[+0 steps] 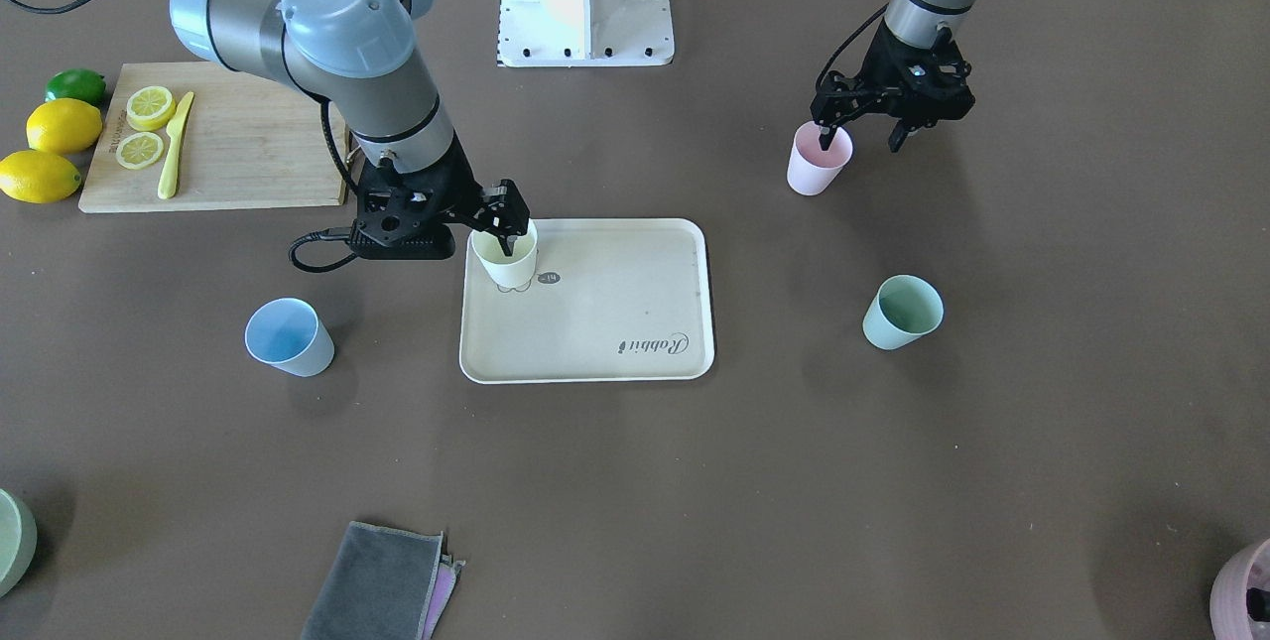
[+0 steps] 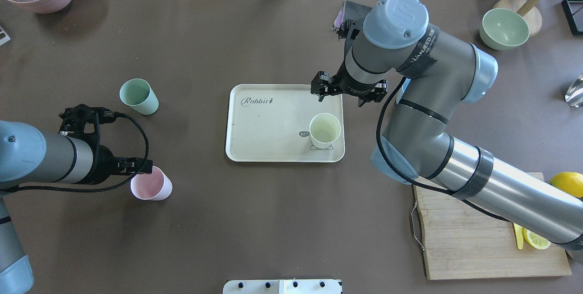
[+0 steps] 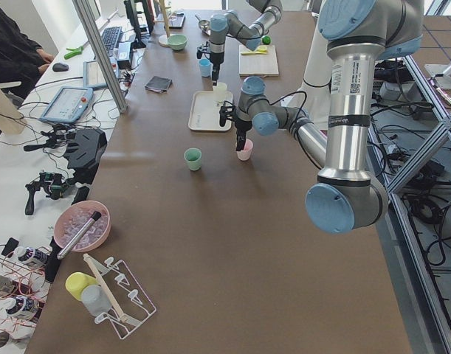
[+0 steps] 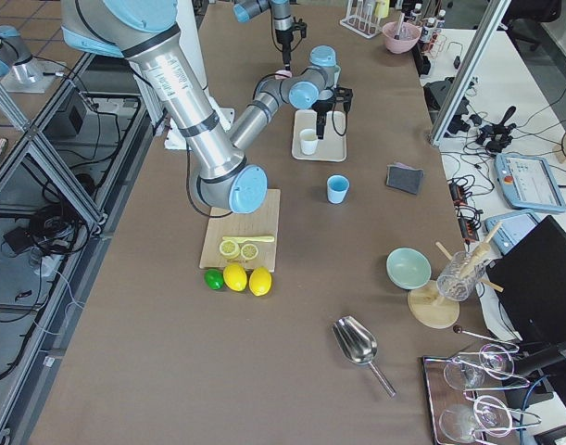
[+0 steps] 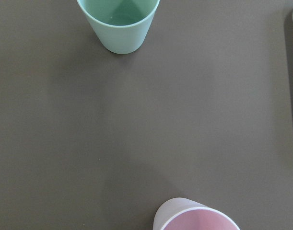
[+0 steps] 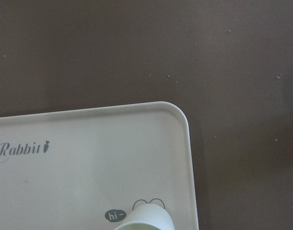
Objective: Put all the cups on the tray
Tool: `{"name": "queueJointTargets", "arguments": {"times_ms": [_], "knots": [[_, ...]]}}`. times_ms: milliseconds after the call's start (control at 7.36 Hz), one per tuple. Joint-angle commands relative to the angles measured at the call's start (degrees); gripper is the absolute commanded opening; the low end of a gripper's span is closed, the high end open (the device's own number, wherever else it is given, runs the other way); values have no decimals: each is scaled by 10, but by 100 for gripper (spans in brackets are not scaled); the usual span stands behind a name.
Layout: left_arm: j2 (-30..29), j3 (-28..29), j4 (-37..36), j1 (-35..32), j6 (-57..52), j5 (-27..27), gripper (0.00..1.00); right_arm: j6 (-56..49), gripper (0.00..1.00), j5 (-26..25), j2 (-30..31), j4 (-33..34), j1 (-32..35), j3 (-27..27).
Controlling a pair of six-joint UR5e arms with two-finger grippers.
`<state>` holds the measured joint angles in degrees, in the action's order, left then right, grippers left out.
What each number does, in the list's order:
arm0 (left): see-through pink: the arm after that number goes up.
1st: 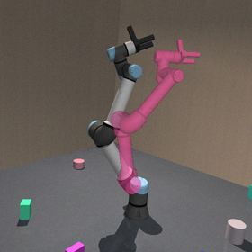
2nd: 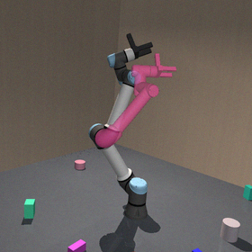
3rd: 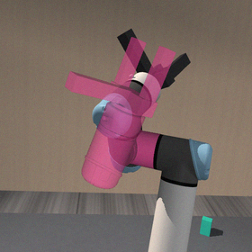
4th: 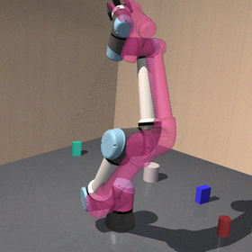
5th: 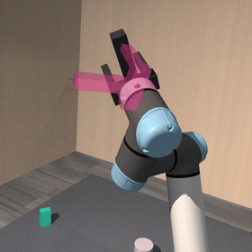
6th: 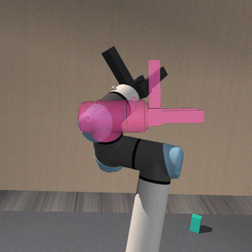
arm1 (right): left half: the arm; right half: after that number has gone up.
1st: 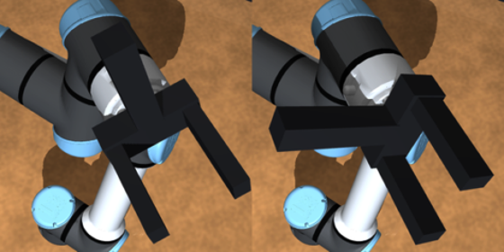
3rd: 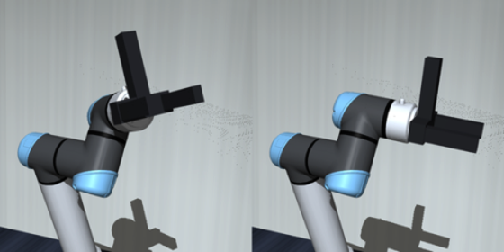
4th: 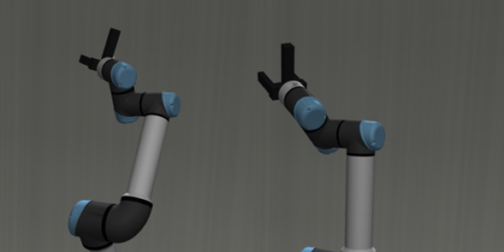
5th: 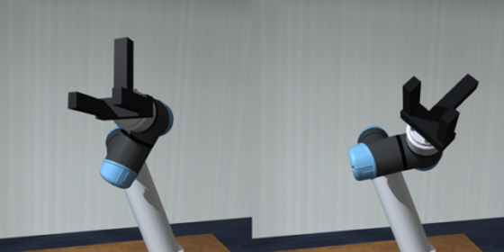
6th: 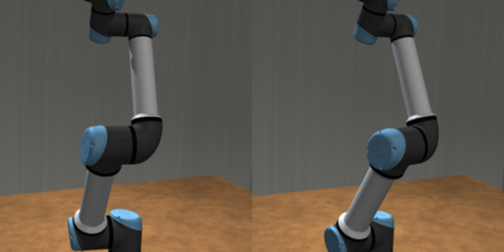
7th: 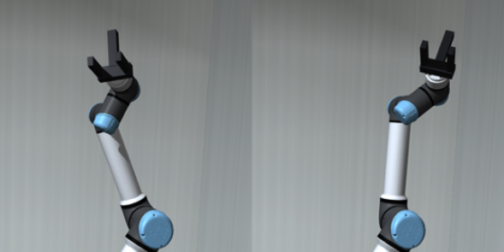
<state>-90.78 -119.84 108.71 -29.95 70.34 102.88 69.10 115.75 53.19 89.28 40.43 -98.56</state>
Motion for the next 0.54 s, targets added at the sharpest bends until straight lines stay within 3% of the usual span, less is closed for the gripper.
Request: {"name": "queueJointTargets", "arguments": {"times_ms": [0, 272, 407], "knots": [[2, 29, 36, 13, 6, -11, 89, -11, 100, 39, 7, 3, 37, -13], [3, 31, 36, 35, 10, -12, 44, -60, 100, 70, 11, 43, 77, -28], [3, 29, 37, 46, 28, -17, 11, -107, 100, 70, 27, 57, 92, -36]]}}
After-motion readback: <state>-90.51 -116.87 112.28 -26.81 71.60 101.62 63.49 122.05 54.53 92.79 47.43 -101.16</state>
